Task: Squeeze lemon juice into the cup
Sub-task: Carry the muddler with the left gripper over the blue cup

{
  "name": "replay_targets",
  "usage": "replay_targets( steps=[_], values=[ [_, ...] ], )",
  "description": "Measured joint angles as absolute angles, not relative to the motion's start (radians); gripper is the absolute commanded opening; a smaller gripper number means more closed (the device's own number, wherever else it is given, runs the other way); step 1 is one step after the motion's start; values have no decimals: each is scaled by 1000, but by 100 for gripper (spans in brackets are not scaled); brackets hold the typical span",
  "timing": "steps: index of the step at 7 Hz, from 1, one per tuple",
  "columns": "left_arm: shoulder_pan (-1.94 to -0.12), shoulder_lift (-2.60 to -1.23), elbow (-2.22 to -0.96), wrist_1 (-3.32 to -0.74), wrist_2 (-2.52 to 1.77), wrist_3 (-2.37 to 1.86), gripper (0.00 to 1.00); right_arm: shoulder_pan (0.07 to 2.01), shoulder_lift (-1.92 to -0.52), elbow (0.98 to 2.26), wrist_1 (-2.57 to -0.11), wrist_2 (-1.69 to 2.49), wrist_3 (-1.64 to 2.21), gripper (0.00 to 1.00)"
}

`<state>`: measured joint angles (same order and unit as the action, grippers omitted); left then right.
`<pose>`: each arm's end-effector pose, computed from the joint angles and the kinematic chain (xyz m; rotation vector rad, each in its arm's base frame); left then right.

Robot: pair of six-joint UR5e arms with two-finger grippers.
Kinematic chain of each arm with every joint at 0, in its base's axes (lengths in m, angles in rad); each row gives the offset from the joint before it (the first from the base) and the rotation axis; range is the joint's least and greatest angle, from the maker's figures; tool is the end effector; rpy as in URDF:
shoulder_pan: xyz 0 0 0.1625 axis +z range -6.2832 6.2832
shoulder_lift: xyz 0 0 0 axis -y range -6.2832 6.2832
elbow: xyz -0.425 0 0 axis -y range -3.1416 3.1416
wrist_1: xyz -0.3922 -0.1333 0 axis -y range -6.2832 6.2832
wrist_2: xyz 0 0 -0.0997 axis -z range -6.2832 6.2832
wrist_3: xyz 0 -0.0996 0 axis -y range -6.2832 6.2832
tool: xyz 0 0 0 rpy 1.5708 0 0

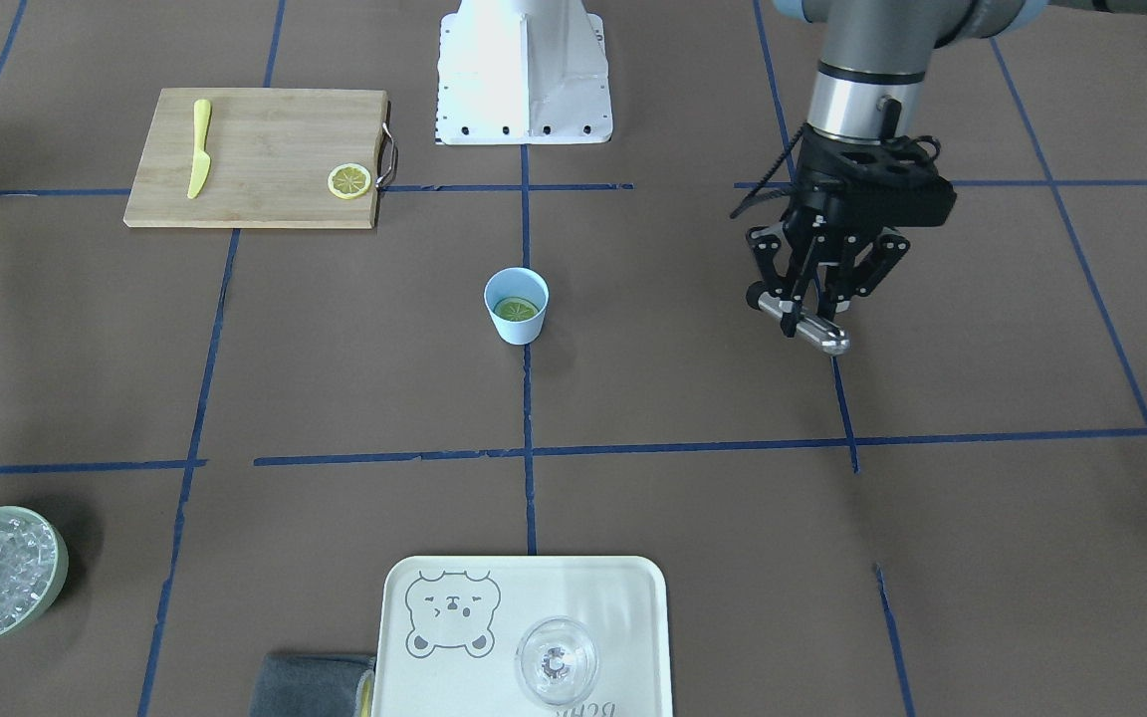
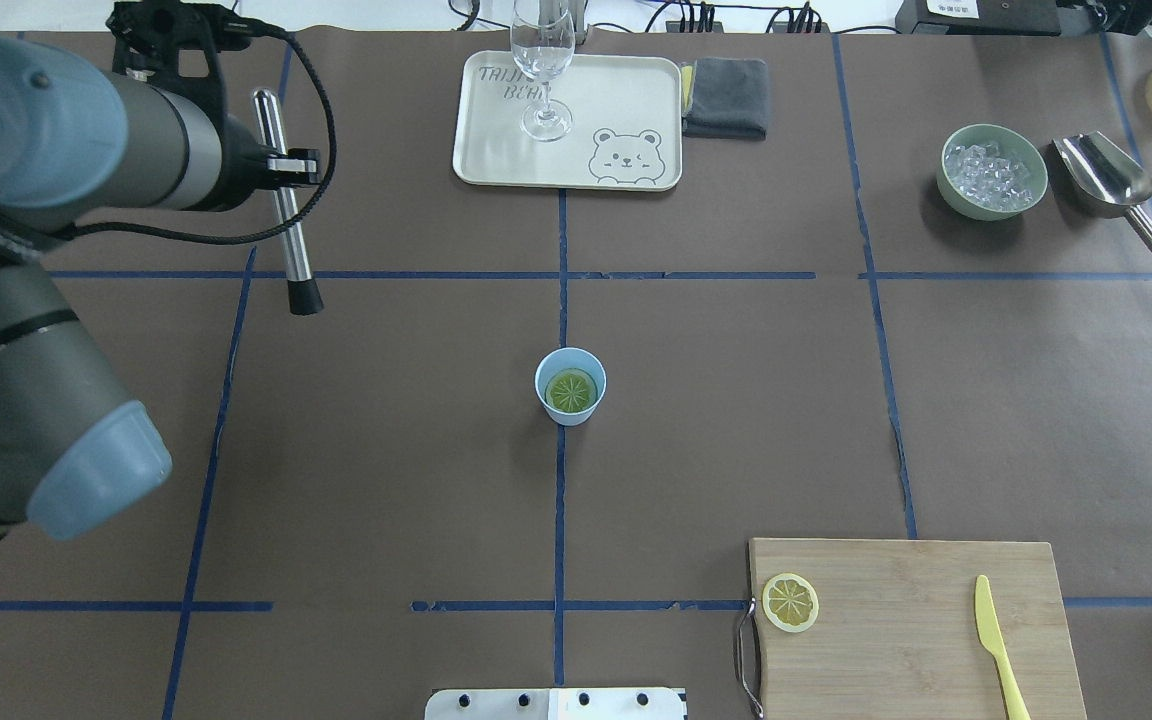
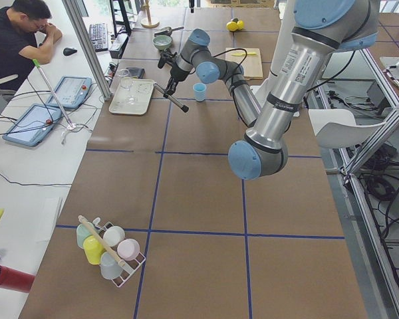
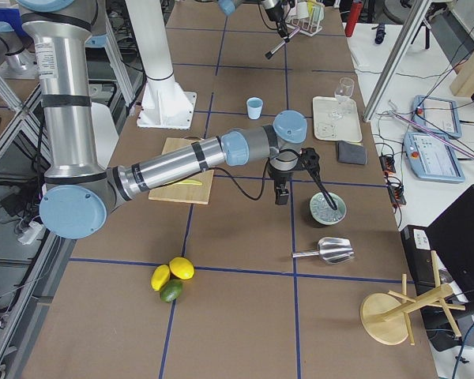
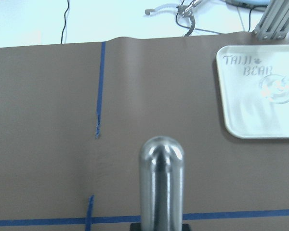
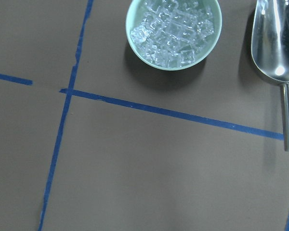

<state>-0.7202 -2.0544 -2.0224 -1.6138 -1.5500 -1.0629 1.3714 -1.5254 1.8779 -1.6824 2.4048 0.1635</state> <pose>0.3382 -0.4769 0.1961 0.5804 0.7900 -0.2052 -0.0407 -0.5020 0.4929 0.0733 -0.8575 -0.1341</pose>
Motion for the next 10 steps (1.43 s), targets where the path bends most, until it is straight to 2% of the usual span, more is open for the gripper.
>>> replay_targets(
  steps=[4,6,8,10],
  values=[
    [-490,-2102,-2016,-1960,-1220,-1097,0,1401,-1581,1872,-1690,2407,166,100],
    [-380,-2131,-1950,-2091,-1027,-1093,0,1403,-1583,1860,-1690,2407,167,100],
    [-335,-2140,-1902,-2138,-912,-1090,0,1416,-1597,1843,-1688,2404,158,100],
    [-304,-2149,-1874,-2144,-866,-1070,0,1477,-1597,1766,-1681,2402,68,100]
  ],
)
